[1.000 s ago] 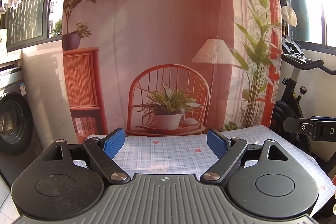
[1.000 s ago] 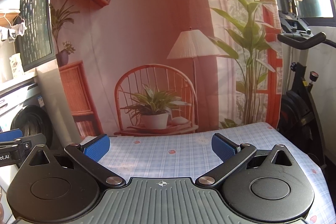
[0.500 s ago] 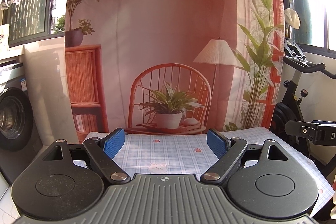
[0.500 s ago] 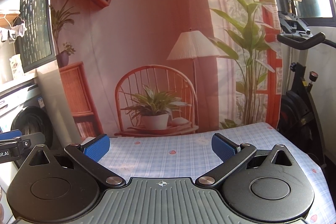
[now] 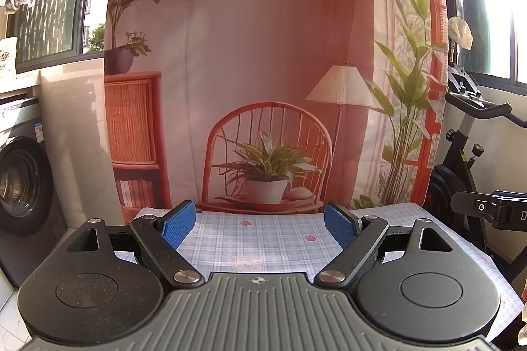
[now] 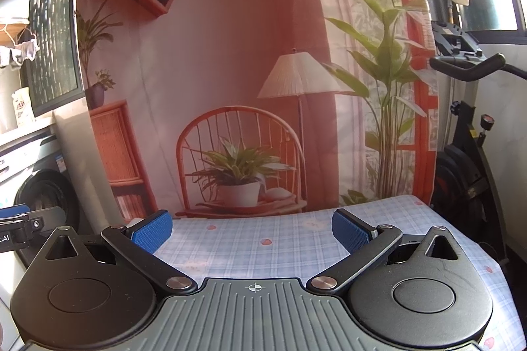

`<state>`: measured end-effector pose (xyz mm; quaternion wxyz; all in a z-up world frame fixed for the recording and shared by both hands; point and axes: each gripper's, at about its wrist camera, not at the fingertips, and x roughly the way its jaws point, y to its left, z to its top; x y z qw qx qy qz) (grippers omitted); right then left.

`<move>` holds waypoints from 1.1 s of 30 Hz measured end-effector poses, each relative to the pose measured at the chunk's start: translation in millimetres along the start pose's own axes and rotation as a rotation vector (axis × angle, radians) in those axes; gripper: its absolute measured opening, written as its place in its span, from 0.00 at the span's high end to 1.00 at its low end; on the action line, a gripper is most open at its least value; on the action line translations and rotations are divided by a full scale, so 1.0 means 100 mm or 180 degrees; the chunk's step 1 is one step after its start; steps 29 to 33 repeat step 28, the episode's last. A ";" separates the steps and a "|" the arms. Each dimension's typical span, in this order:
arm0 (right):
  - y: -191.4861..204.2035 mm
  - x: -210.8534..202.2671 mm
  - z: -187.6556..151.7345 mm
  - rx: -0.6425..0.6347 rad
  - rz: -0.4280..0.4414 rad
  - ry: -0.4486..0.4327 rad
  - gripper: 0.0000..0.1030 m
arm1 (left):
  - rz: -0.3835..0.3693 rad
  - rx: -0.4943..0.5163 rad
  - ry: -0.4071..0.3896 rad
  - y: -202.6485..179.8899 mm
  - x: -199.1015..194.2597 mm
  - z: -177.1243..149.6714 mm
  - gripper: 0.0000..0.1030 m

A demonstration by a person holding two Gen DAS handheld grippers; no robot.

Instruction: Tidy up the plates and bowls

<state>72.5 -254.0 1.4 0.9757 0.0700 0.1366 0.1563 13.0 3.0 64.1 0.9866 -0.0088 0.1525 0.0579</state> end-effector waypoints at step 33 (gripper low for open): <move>0.15 -0.14 0.06 -0.0363 -0.0097 -0.0202 0.00 | -0.0041 -0.0062 -0.0082 0.04 -0.06 0.03 0.15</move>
